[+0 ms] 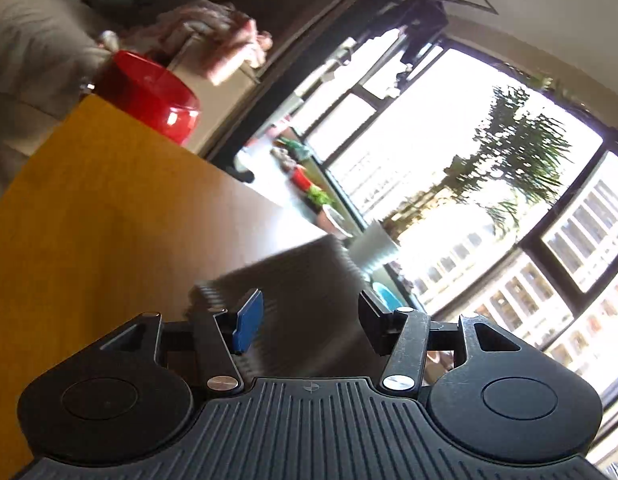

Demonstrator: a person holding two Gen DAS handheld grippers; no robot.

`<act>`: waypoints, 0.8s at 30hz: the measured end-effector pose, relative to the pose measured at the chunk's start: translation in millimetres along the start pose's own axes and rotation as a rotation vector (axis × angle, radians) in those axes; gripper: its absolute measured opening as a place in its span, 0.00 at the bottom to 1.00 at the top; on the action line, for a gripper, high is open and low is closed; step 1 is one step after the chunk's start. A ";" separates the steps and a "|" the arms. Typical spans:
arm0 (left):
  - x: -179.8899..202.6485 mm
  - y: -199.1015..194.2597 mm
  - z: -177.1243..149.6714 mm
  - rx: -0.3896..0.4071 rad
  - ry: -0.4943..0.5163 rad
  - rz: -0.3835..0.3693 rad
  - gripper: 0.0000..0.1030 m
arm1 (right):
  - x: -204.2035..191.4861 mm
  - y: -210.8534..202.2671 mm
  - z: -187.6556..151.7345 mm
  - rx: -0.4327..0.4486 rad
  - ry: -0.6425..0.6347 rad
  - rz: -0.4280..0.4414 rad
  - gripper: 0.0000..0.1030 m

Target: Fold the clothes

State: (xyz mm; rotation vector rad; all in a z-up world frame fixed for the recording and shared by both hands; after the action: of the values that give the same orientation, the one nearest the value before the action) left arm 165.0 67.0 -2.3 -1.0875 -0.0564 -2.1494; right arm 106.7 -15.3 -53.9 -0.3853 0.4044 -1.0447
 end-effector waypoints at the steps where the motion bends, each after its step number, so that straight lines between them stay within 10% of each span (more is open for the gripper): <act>1: 9.0 10.0 -0.7 -0.023 0.007 -0.025 0.55 | -4.8 0.2 -1.7 0.008 -0.041 -0.022 0.07; 6: -9.0 49.7 -32.0 -0.106 0.019 0.037 0.36 | -5.7 -21.7 2.6 0.021 -0.137 0.003 0.29; 13: -8.7 45.5 -37.3 -0.110 0.052 0.052 0.36 | 57.1 -93.5 30.3 0.113 -0.014 0.021 0.64; 17: -10.2 41.6 -37.0 -0.111 0.055 0.051 0.36 | 131.3 -111.4 31.0 0.171 0.191 -0.107 0.63; 19: -11.7 40.8 -35.9 -0.113 0.055 0.050 0.36 | 159.9 -114.8 24.2 0.171 0.233 -0.170 0.42; 24: -12.9 41.5 -36.6 -0.114 0.058 0.051 0.36 | 154.8 -116.7 -12.2 0.100 0.103 -0.188 0.35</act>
State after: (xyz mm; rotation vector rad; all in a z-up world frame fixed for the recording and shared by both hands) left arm 170.4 31.2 -46.1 -1.0781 0.1206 -2.1583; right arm 81.9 -206.3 -28.6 -0.2846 0.4121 -1.2669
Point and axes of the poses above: each gripper's, at about its wrist camera, not at the fingertips, and y roughly the way its jaws point, x to its right, z to its top, the point moved 10 cm from there along y, roughly the way its jaws point, and after that the axes turned 6 degrees about -z, right-handed, at the moved point
